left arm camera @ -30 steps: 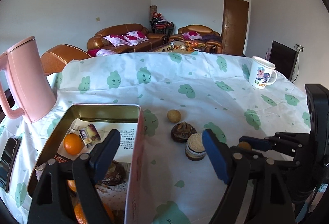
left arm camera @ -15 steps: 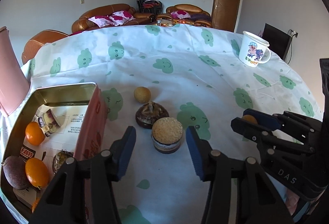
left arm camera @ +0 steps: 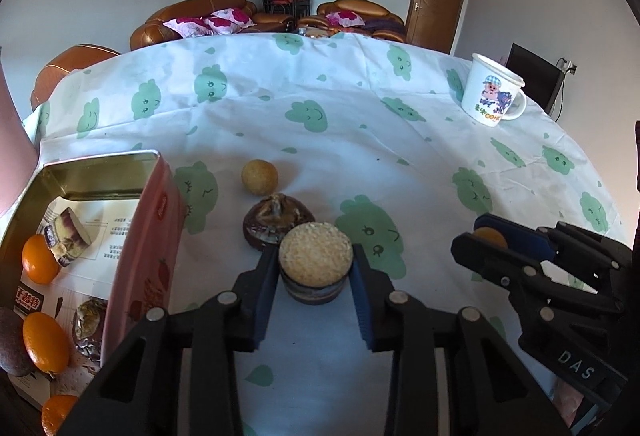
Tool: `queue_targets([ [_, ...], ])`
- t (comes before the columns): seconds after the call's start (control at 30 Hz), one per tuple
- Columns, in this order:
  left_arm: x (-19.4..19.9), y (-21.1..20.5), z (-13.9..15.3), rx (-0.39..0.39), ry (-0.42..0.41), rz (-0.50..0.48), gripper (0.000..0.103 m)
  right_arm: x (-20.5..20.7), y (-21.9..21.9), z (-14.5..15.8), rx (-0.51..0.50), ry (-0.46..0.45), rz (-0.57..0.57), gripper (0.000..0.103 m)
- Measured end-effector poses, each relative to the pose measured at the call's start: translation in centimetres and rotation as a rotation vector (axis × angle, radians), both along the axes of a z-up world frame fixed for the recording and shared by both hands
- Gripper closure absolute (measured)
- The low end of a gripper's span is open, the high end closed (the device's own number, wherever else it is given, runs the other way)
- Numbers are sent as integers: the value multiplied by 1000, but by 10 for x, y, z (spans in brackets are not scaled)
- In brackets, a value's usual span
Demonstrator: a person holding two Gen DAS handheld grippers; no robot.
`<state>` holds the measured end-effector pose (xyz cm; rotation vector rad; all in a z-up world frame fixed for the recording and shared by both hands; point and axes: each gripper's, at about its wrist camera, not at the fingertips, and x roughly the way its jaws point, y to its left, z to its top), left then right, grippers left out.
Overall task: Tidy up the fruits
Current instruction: 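Grasp the tan-topped cupcake with the left tool, then carry the cupcake over the tin with the left tool while the right tool holds the brown fruit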
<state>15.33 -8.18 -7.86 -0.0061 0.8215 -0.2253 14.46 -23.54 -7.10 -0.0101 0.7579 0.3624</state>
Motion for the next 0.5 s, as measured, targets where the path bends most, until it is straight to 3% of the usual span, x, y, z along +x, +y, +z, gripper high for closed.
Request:
queue_targets([
  [0.5,-12,2,12,-1,-101,0,66,-10,-2,8,34,-65,29,74],
])
